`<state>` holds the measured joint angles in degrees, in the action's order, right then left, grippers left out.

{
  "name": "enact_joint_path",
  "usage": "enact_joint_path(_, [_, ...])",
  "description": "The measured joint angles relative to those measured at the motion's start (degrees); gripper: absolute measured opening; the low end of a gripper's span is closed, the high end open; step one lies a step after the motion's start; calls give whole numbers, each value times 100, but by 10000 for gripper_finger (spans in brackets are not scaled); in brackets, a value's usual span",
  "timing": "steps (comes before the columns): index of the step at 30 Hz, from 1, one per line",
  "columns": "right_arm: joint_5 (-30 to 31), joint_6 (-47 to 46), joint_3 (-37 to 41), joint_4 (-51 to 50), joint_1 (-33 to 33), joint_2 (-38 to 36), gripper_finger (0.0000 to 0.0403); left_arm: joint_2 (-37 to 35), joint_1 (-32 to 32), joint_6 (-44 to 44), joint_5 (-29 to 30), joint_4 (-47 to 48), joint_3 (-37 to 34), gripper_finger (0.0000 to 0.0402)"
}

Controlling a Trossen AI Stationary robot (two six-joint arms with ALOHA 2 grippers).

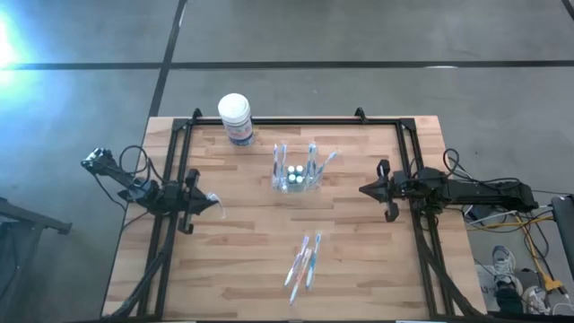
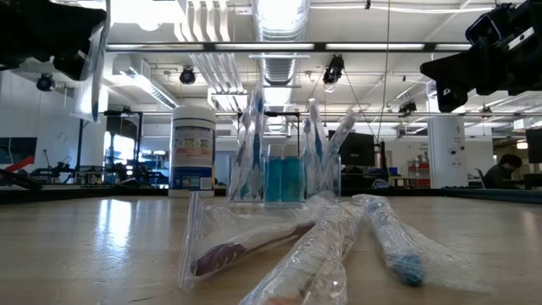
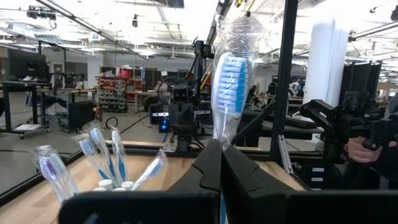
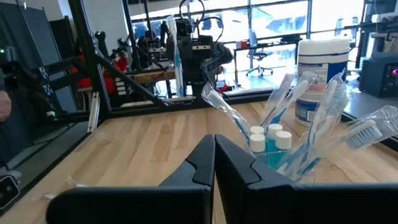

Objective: Pick & Place toothbrushing station
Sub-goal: Put the blue toothbrush into the transparent bin organizer

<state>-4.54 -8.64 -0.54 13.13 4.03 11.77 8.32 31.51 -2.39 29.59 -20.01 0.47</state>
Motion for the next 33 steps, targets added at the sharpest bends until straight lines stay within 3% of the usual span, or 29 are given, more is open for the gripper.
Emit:
enact_joint_path(8, [6,4,0,42,0,0,8,4,-7,-150,643,-32,210,0])
enact_joint_path(21, [17,139,0,92,0,0,8,158,-210,-805,782,-29,911,0])
enact_joint_path(28, [20,232,0,99,0,0,8,1065,-511,-959,482,-333,1278,0])
enact_joint_path(33, [19,276,0,103,0,0,8,2009,-1079,-1186,32,-920,1728,0])
